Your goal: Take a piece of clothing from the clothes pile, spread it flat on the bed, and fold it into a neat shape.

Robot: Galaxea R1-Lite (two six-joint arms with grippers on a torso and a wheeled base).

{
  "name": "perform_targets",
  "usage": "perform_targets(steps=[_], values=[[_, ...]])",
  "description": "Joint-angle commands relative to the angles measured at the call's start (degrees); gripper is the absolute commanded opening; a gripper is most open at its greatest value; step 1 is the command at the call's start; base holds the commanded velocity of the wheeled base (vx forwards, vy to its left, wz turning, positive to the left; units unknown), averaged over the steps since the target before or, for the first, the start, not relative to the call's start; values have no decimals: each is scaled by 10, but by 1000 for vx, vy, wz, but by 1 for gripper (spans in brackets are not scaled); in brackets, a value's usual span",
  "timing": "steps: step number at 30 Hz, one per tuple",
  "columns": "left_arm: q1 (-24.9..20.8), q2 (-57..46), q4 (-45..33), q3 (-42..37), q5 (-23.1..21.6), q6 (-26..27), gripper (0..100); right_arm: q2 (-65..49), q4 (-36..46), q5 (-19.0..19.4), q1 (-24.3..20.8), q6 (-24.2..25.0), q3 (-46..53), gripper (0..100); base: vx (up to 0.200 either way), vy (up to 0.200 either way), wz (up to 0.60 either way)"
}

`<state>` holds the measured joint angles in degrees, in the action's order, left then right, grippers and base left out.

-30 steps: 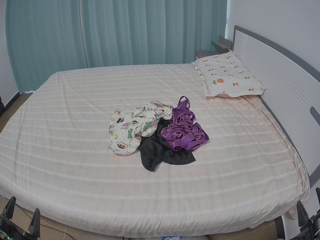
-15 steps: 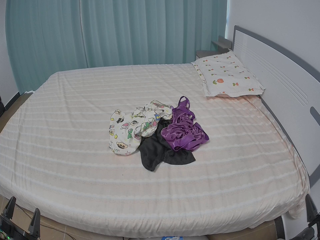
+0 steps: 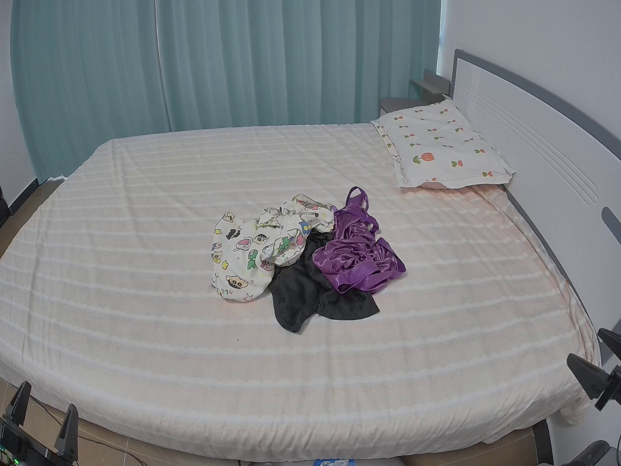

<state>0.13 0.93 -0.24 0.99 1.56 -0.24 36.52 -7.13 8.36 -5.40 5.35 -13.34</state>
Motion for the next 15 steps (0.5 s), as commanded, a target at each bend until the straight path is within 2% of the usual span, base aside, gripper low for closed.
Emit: perform_targets(steps=[1, 4, 5, 6, 8, 10, 12, 15], values=[[0, -7, 0, -9, 0, 0, 100, 399, -209, 27, -55, 90, -18, 100, 0, 0, 0], [0, -7, 0, -9, 0, 0, 100, 500, -311, 20, -68, 119, -27, 100, 0, 0, 0], [0, -7, 0, -9, 0, 0, 100, 500, -311, 20, -68, 119, -27, 100, 0, 0, 0], [0, -7, 0, -9, 0, 0, 100, 573, -373, 6, -71, 126, -48, 100, 0, 0, 0], [0, -7, 0, -9, 0, 0, 100, 645, -416, -17, -75, 132, -78, 100, 0, 0, 0], [0, -7, 0, -9, 0, 0, 100, 697, -441, -35, -84, 150, -107, 100, 0, 0, 0], [0, -7, 0, -9, 0, 0, 100, 754, -461, -57, -98, 189, -149, 100, 0, 0, 0], [0, -7, 0, -9, 0, 0, 100, 809, -466, -85, -114, 227, -208, 100, 0, 0, 0]])
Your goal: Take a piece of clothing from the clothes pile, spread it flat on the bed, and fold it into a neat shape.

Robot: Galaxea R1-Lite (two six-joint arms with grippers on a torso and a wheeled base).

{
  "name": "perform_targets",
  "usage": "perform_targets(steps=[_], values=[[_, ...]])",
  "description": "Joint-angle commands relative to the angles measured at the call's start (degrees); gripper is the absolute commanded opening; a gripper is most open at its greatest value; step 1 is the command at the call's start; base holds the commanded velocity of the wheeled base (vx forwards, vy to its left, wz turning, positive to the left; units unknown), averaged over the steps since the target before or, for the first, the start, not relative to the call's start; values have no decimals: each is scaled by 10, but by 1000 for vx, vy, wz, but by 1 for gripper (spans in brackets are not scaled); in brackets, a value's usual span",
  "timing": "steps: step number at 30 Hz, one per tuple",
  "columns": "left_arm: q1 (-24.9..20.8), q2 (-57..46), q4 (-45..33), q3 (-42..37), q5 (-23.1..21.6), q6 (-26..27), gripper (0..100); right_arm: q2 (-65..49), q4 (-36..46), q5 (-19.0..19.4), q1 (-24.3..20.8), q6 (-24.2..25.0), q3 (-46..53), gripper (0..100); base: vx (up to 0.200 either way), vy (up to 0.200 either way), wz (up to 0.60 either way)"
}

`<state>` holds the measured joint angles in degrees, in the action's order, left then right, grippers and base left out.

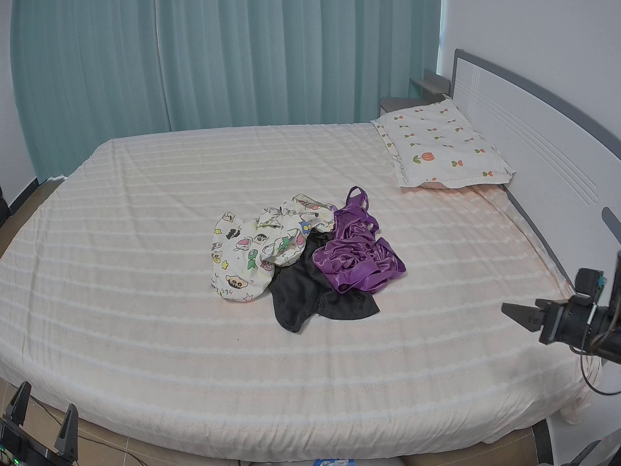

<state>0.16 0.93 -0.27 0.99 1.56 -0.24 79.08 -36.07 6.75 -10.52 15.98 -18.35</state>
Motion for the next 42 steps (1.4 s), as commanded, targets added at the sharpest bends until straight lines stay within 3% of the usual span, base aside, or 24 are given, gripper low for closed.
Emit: perform_targets(steps=[1, 8, 21, 42], values=[[0, -7, 0, -9, 0, 0, 100, 408, -175, -80, -69, 130, -185, 100, 0, 0, 0], [0, -7, 0, -9, 0, 0, 100, 535, -171, -125, -100, 186, -318, 100, 0, 0, 0], [0, -7, 0, -9, 0, 0, 100, 693, -146, -127, -122, 194, -493, 100, 0, 0, 0], [0, -7, 0, -9, 0, 0, 100, 742, -64, -127, -144, 186, -624, 100, 0, 0, 0]])
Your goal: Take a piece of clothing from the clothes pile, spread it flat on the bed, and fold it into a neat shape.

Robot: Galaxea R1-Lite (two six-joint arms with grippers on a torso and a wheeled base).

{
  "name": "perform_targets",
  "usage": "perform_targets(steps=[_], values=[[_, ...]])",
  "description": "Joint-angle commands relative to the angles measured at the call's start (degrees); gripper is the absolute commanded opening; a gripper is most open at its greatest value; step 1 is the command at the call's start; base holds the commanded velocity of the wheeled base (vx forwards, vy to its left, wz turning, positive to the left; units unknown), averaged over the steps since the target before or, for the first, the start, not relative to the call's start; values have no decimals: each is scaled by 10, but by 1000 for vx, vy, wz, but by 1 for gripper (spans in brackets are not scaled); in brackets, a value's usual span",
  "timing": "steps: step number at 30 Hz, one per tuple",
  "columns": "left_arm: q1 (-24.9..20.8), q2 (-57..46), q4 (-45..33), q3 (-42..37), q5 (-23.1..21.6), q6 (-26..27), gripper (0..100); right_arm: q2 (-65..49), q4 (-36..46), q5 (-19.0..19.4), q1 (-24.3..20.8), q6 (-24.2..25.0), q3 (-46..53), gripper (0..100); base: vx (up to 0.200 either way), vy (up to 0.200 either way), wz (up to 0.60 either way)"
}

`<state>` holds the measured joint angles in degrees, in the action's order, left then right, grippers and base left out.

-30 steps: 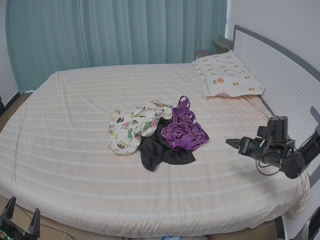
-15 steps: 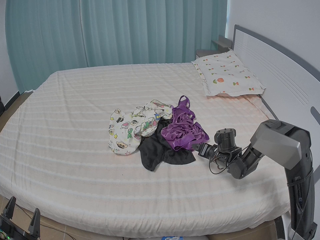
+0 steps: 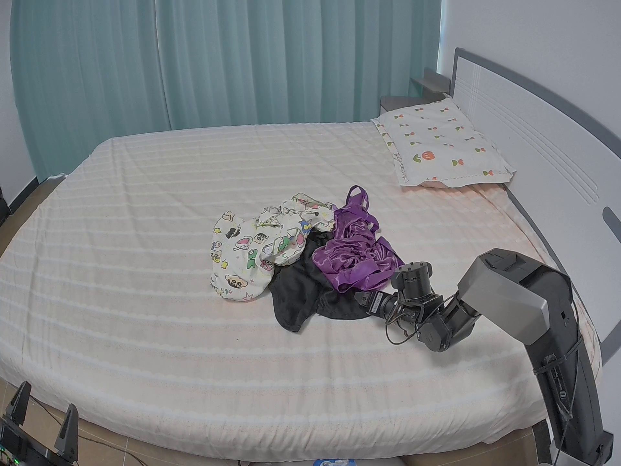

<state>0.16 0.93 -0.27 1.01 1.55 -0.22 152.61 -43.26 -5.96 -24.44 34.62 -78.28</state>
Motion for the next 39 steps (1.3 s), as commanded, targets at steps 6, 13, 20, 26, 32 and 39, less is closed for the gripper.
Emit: perform_targets(steps=[6, 13, 20, 26, 32, 39], values=[[0, -7, 0, -9, 0, 0, 100, 14, 17, 6, -12, -2, -48, 100, 0, 0, 0], [0, -7, 0, -9, 0, 0, 100, 12, 58, 5, -23, -12, -61, 0, 0, 0, 0], [0, -7, 0, -9, 0, 0, 100, 0, 59, -2, -22, -7, -39, 0, 0, 0, 0], [0, -7, 0, -9, 0, 0, 100, -110, 41, 6, -27, 48, 117, 0, 0, 0, 0], [0, -7, 0, -9, 0, 0, 100, -232, 2, 42, -37, 106, 294, 0, 0, 0, 0], [0, -7, 0, -9, 0, 0, 100, -311, -84, 57, -37, 174, 438, 0, 0, 0, 0]])
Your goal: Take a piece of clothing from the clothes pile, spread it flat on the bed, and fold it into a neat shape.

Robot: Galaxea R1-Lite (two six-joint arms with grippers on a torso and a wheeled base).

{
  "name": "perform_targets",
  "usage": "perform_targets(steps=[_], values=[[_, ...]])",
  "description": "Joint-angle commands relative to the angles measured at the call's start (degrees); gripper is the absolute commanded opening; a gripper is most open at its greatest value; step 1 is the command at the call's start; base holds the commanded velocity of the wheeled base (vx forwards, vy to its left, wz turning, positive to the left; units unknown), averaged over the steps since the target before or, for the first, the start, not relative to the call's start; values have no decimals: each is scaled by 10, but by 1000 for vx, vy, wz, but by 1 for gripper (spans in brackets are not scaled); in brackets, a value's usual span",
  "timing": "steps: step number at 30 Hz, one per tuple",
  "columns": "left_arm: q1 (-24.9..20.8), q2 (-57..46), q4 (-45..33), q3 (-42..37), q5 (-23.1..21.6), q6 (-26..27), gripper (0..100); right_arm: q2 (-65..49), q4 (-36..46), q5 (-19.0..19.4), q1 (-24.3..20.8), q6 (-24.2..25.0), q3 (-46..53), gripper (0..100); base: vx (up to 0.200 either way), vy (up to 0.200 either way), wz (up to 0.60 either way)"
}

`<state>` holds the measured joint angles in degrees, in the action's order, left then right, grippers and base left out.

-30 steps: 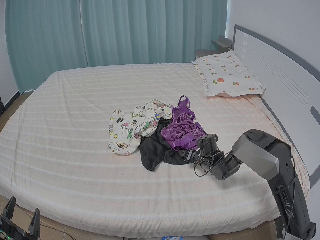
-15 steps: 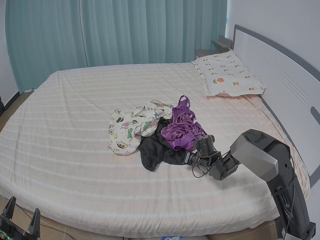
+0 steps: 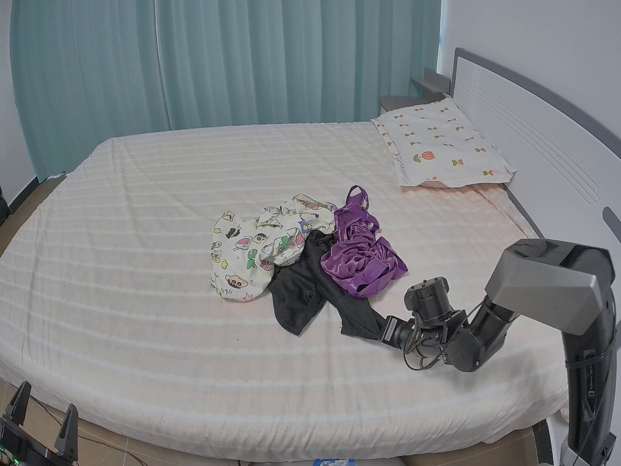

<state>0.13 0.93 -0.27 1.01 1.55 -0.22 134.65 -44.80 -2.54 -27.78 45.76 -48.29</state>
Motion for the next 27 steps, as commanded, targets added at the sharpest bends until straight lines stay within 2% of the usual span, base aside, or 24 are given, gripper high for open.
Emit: perform_targets(steps=[1, 3, 7, 13, 20, 21, 23, 24, 25, 27], values=[[0, -7, 0, -9, 0, 0, 100, -134, -74, 25, -2, 65, 144, 0, 0, 0, 0], [0, -5, 1, -9, -4, 1, 100, -142, -136, 66, 14, 90, 195, 0, 0, 0, 0], [-1, 7, 1, -8, -8, 4, 100, -138, -218, 83, 31, 94, 241, 0, 0, 0, 0], [0, -8, 4, -9, -47, 21, 100, -100, -265, 89, 37, 90, 256, 0, 0, 0, 0], [0, -6, 6, 0, -50, 13, 100, -87, -308, 88, 34, 89, 275, 0, 0, 0, 0], [0, -1, 10, 14, -51, 5, 100, -86, -309, 88, 33, 89, 275, 0, 0, 0, 0], [-11, 65, 23, 131, -66, -73, 100, -85, -309, 88, 31, 89, 274, 0, 0, 0, 0], [-13, 96, 20, 131, -88, -78, 100, -85, -309, 87, 30, 89, 274, 0, 0, 0, 0], [-13, 123, 15, 120, -117, -42, 100, -84, -309, 87, 29, 89, 275, 0, 0, 0, 0], [-14, 154, 10, 102, -139, -2, 100, -83, -309, 87, 30, 89, 274, 0, 0, 0, 0]])
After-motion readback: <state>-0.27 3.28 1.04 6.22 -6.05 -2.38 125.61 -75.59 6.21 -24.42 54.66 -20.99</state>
